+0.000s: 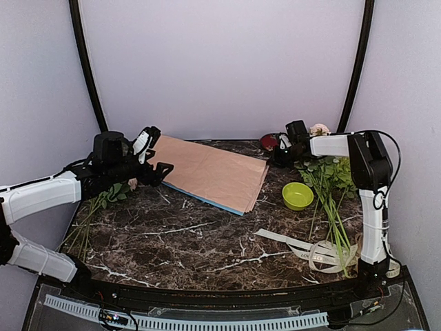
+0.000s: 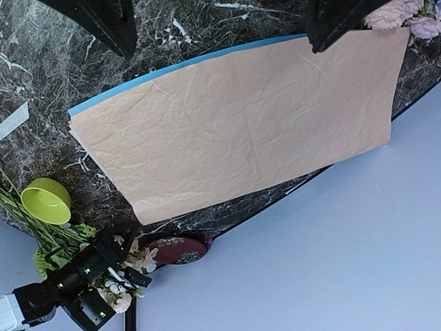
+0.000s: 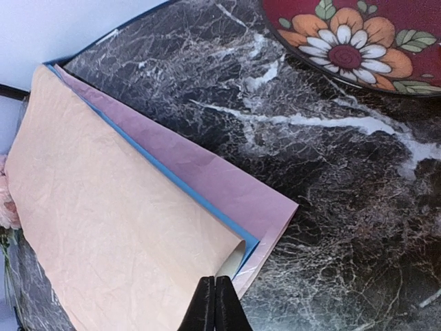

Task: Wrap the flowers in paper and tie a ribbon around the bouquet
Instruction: Pick up the folded wrapping paper from the folded wrapping paper.

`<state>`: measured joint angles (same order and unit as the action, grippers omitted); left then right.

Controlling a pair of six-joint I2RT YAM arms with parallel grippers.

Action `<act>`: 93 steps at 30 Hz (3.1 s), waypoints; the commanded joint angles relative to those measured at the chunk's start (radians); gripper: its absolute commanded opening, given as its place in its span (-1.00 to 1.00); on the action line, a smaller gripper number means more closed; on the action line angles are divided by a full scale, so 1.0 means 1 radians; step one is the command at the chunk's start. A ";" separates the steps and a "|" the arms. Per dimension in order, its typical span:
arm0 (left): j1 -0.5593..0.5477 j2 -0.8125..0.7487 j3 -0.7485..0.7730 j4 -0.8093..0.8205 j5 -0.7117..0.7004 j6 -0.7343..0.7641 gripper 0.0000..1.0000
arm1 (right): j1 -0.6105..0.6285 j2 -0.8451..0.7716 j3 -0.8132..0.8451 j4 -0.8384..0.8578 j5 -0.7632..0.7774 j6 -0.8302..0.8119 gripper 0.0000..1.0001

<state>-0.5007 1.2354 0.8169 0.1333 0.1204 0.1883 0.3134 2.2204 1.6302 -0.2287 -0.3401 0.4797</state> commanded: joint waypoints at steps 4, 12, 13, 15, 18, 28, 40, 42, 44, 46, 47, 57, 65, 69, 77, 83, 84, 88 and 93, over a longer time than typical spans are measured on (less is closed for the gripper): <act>-0.005 0.007 -0.010 0.023 0.023 0.011 0.75 | 0.008 -0.097 -0.025 0.065 -0.078 -0.022 -1.00; -0.005 0.004 -0.010 0.018 0.017 0.017 0.74 | 0.005 -0.039 0.069 -0.011 0.020 -0.061 -0.51; -0.004 0.004 -0.010 0.018 0.016 0.017 0.75 | 0.006 -0.020 0.087 -0.020 0.021 -0.068 -0.36; -0.005 0.003 -0.009 0.016 0.022 0.016 0.74 | 0.004 0.008 0.120 -0.033 0.017 -0.087 -0.15; -0.005 0.004 -0.013 0.018 0.030 0.016 0.74 | 0.005 0.056 0.188 -0.054 -0.006 -0.127 -0.10; -0.005 0.017 -0.011 0.014 0.037 0.017 0.75 | 0.001 0.192 0.393 -0.234 -0.037 -0.213 -0.02; -0.005 0.033 -0.004 0.008 0.054 0.015 0.74 | 0.003 -0.065 0.035 0.005 0.128 -0.021 0.01; -0.004 0.034 -0.006 0.009 0.047 0.019 0.75 | 0.004 -0.100 -0.046 0.066 0.113 0.043 -0.06; -0.005 0.037 -0.006 0.009 0.044 0.018 0.75 | 0.005 -0.126 -0.123 0.137 0.074 0.087 -0.25; -0.004 0.042 -0.003 0.008 0.051 0.016 0.74 | 0.005 -0.127 -0.152 0.186 0.040 0.120 -0.35; -0.004 0.043 -0.001 0.008 0.055 0.014 0.74 | 0.006 -0.121 -0.154 0.198 0.024 0.132 -0.35; -0.005 0.045 -0.004 0.006 0.047 0.019 0.74 | 0.008 -0.049 -0.122 0.239 -0.064 0.190 -0.37; -0.005 0.050 -0.002 0.002 0.054 0.019 0.75 | 0.012 -0.021 -0.116 0.255 -0.100 0.207 -0.45; -0.004 0.052 0.000 0.000 0.056 0.018 0.74 | 0.013 -0.004 -0.104 0.255 -0.108 0.212 -0.49; -0.004 0.055 0.001 -0.001 0.056 0.020 0.75 | 0.012 0.028 -0.071 0.264 -0.131 0.212 -0.47; -0.004 0.056 0.001 -0.003 0.057 0.022 0.75 | 0.013 0.056 -0.039 0.283 -0.194 0.224 -0.42; -0.005 0.056 0.001 -0.002 0.058 0.022 0.74 | 0.012 0.061 -0.036 0.292 -0.204 0.233 -0.41; -0.004 0.059 0.002 -0.001 0.057 0.022 0.75 | 0.013 0.080 -0.026 0.334 -0.233 0.267 -0.39; -0.005 0.056 0.001 -0.003 0.062 0.023 0.74 | 0.015 0.111 0.014 0.347 -0.244 0.291 -0.44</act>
<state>-0.5022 1.2953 0.8169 0.1322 0.1665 0.1993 0.3202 2.3043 1.5951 0.0589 -0.5495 0.7414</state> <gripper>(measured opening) 0.872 0.301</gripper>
